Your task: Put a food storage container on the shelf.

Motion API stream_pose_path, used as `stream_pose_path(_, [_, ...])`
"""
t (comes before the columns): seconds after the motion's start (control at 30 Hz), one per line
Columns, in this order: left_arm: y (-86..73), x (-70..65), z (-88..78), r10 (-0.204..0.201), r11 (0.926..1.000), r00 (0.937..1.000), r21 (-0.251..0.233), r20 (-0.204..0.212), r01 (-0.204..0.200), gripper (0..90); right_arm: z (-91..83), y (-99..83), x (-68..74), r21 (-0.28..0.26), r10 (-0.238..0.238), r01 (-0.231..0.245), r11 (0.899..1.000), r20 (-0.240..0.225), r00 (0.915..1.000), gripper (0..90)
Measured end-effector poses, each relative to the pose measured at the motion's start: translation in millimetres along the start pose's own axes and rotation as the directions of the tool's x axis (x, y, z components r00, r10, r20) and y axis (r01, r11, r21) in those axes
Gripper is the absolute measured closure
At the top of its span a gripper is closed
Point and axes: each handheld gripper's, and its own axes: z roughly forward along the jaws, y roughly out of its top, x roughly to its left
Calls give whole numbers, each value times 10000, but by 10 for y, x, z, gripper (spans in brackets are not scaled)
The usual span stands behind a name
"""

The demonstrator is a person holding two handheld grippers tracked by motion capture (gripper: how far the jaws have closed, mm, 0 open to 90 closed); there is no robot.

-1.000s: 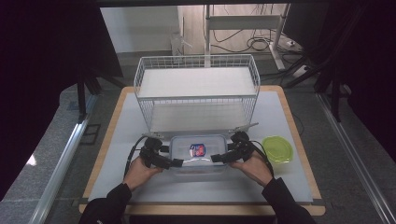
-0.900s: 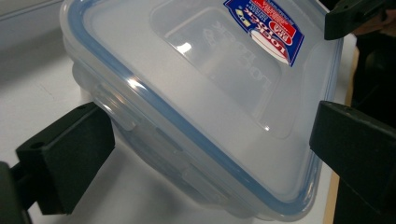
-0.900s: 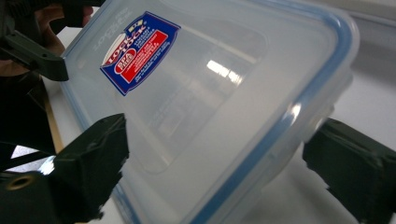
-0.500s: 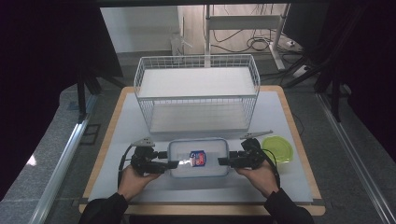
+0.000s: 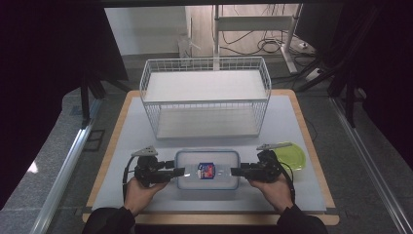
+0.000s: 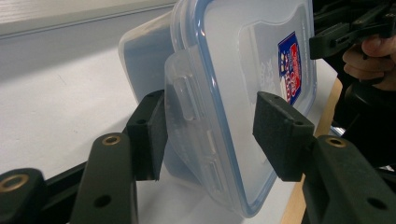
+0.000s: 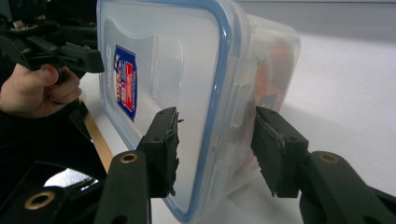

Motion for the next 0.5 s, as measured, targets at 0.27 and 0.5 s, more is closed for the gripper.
stream_pose_path(0.27, [66,-32,-50,227,9992,9993,-324,-283,-237,479,-23,79,110,-415,-607,629,9972,518,9968,508])
stream_pose_path(0.5, [239,-40,-141,572,9964,9978,-611,-334,-591,480,-100,208,146,-931,-844,872,9918,332,9959,533])
